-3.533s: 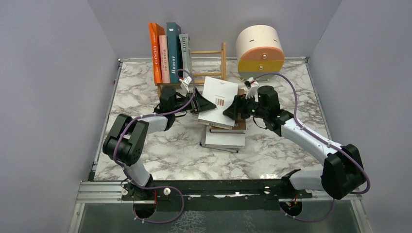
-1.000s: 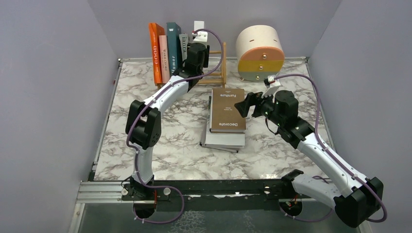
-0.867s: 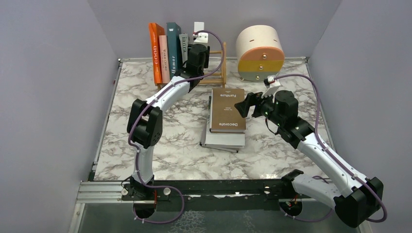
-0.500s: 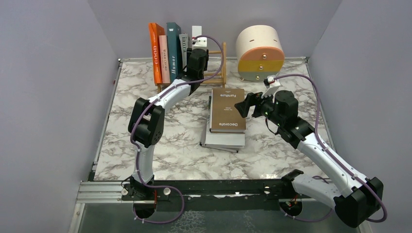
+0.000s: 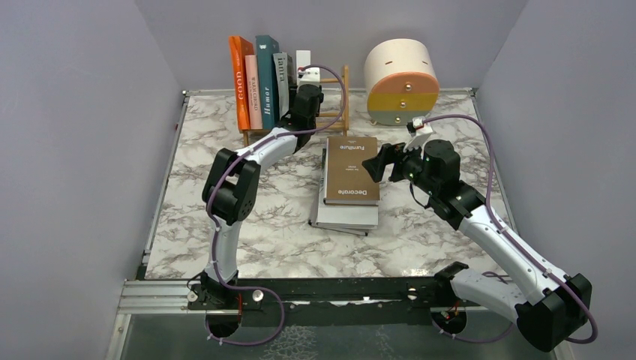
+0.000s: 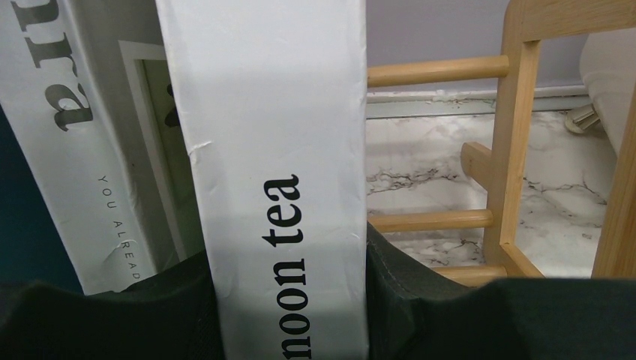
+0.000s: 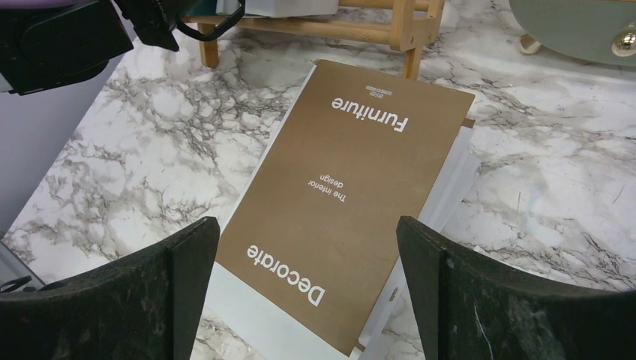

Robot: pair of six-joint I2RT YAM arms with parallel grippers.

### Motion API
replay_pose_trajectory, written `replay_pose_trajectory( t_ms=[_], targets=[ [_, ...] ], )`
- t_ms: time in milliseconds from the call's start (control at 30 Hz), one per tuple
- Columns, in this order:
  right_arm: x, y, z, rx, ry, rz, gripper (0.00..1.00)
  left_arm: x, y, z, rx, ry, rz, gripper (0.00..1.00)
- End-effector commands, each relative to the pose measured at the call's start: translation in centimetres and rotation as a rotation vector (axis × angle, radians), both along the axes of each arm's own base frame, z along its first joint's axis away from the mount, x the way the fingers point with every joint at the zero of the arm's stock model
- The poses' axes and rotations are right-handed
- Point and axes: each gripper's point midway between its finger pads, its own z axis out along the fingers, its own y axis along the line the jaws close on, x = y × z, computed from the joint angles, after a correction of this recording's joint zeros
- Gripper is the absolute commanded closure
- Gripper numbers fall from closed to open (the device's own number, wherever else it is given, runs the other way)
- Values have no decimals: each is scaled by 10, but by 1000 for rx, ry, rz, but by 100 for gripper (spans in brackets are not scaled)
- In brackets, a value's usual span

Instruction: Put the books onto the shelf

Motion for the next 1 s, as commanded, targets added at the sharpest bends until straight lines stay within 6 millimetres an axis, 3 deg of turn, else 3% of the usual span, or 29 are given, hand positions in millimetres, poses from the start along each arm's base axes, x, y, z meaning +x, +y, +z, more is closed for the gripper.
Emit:
replay_pose_trajectory(
  t_ms=[0,233,300,433,533,967],
  targets=[
    [-1,-3,3,-9,-12,-11,13,2,3,4,-19,-46,43,100],
    [-1,-2,3,-8,-12,-7,13,0,5,-4,-17,-35,51,100],
    [-1,-1,4,-8,-14,-3,13,-1,6,-5,-17,-32,51,91],
    [-1,0,5,-6,-13,3,13,-4,8,-3,-23,-32,54,63],
    [-1,1,7,-3,-18,6,13,-6,9,2,-27,-39,55,51],
    [-2,1,6,-4,-8,6,13,-16,14,51,-47,-89,53,49]
  ],
)
